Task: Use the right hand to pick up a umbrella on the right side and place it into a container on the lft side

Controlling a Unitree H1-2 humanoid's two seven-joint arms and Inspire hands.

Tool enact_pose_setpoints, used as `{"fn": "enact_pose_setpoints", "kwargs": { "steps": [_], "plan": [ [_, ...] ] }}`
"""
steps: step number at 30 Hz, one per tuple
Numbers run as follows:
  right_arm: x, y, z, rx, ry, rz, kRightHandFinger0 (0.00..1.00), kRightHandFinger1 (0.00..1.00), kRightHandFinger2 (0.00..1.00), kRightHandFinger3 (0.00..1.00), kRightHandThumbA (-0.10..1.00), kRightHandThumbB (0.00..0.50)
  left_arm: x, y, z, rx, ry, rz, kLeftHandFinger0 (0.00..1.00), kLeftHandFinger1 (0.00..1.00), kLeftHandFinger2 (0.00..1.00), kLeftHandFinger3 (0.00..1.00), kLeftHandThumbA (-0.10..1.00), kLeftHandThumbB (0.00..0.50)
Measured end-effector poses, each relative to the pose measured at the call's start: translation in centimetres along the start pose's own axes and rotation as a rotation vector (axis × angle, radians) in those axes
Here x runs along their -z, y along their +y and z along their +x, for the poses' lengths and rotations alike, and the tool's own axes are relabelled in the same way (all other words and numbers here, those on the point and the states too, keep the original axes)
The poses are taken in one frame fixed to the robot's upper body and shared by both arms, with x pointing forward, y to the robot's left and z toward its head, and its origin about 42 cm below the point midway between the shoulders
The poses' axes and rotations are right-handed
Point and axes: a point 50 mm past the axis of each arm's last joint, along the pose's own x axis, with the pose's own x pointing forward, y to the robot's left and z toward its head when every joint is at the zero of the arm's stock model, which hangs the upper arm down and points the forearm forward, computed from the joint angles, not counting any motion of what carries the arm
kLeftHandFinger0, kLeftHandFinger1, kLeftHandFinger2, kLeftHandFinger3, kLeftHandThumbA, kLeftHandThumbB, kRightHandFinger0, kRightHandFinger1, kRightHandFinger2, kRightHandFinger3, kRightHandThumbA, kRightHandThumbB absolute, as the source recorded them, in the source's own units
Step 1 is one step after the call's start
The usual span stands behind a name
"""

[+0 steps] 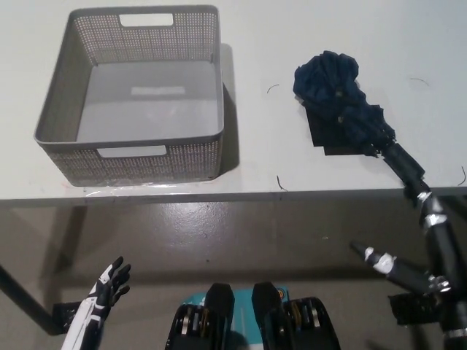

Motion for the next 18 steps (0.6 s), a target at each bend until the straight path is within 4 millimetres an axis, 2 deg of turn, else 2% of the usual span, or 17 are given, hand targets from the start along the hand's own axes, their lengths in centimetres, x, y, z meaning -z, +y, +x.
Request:
{"fn": "enact_pose_setpoints", "kwargs": {
  "steps": [2,5,10,14,16,18],
  "plan": [
    [-2.0,-1.2,1.4,0.016,-0.063,-0.066,1.00,1.00,1.00,1.00,1.00,0.319,0.0,0.0,0.0,0.000,0.001,0.000,1.00,1.00,1.00,1.00,1.00,0.037],
    [-5.2,-2.9,4.5,0.037,-0.172,-0.174,1.00,1.00,1.00,1.00,1.00,0.344,0.1,0.0,-0.1,0.000,0.003,0.000,1.00,1.00,1.00,1.00,1.00,0.040],
    [-9.0,-4.9,10.0,0.057,-0.271,-0.338,1.00,1.00,1.00,1.00,1.00,0.372,0.1,0.0,-0.2,-0.001,0.007,0.000,1.00,1.00,1.00,1.00,1.00,0.042],
    [-10.7,-5.5,14.5,0.058,-0.283,-0.443,1.00,1.00,1.00,1.00,1.00,0.396,0.2,0.0,-0.3,-0.001,0.009,0.000,1.00,1.00,1.00,1.00,1.00,0.041],
    [-10.8,-5.5,17.5,0.038,-0.248,-0.499,1.00,1.00,1.00,1.00,1.00,0.412,0.3,0.0,-0.4,-0.001,0.011,-0.001,1.00,1.00,1.00,1.00,1.00,0.040],
    [-10.7,-5.2,20.4,0.011,-0.201,-0.545,1.00,1.00,1.00,1.00,1.00,0.402,0.3,0.0,-0.6,-0.001,0.013,-0.001,1.00,1.00,1.00,1.00,1.00,0.042]
  ]
}}
